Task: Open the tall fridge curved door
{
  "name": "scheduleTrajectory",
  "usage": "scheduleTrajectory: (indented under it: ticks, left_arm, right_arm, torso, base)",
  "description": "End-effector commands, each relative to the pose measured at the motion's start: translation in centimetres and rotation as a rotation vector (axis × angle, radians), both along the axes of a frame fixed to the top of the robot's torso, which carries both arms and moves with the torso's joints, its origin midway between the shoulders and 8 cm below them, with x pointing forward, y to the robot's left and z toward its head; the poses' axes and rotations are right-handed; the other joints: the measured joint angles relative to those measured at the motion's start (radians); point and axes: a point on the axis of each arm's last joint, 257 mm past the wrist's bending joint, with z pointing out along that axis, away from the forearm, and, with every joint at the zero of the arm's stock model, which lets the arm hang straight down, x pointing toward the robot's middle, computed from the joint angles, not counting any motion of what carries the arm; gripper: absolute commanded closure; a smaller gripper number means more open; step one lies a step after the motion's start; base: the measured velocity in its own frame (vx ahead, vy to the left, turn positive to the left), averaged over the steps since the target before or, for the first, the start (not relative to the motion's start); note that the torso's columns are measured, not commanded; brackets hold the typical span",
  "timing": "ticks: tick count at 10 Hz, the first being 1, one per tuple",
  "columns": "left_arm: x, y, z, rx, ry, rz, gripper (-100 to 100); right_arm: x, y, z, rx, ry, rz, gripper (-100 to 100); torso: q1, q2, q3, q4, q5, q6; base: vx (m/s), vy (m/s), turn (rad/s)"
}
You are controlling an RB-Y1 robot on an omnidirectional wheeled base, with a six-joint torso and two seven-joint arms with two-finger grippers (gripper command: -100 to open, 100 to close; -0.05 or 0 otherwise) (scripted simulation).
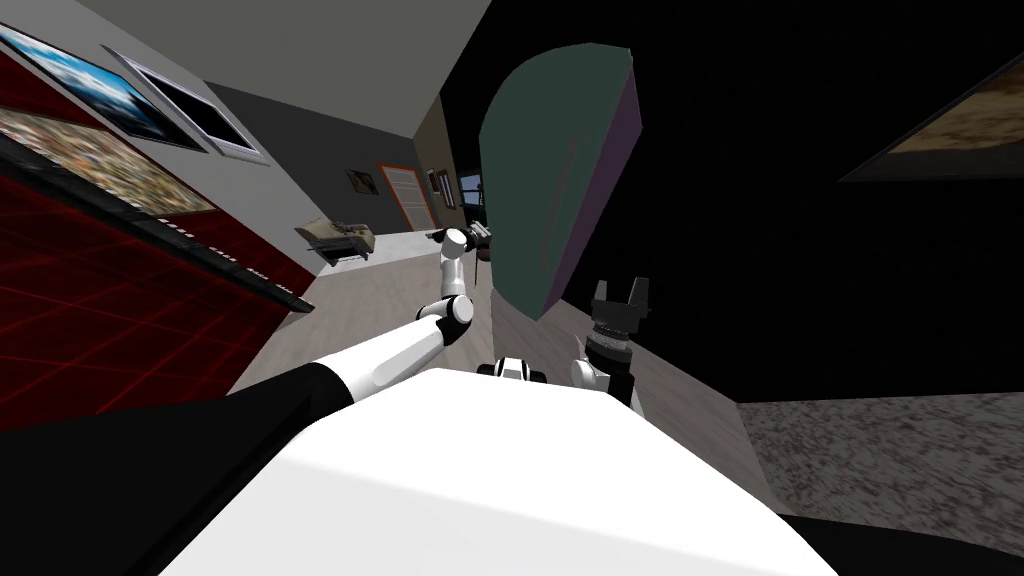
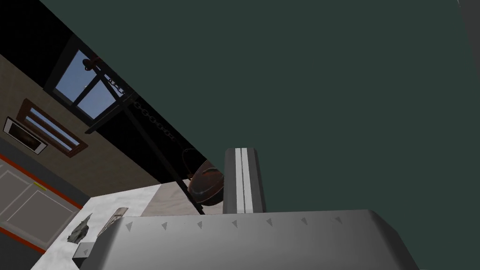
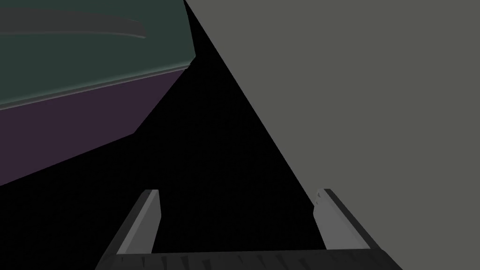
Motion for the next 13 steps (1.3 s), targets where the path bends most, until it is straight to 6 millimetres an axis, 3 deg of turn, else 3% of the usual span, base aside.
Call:
scheduleTrajectory:
  ticks: [1,5,10,13]
  left_arm:
    - [0.1,0.8,2.7,-0.013,0.000,-0.003,-100]
    - [0.0,-0.9,5.8,-0.059,0.023,-0.050,-100]
    - [-0.3,-3.7,8.7,-0.114,0.070,-0.112,-100]
    - [-0.6,-4.2,10.3,-0.135,0.088,-0.129,-100]
  right_arm:
    - [0.0,0.0,0.0,0.000,0.000,0.000,0]
    - [0.0,0.0,0.0,0.000,0.000,0.000,0]
    - [0.0,0.0,0.0,0.000,0.000,0.000,0]
    - [0.0,0.0,0.0,0.000,0.000,0.000,0]
  torso:
    - [-0.002,-0.003,-0.002,-0.001,-0.001,0.000]
    - [0.016,0.004,0.003,0.001,0.005,-0.001]
    - [0.011,0.003,0.002,0.001,0.003,-0.001]
    - [0.015,0.004,0.002,0.001,0.004,-0.001]
  base:
    - [0.091,-0.101,-0.012]
    - [0.101,-0.115,-0.017]
    - [0.091,-0.098,-0.016]
    - [0.091,-0.092,-0.014]
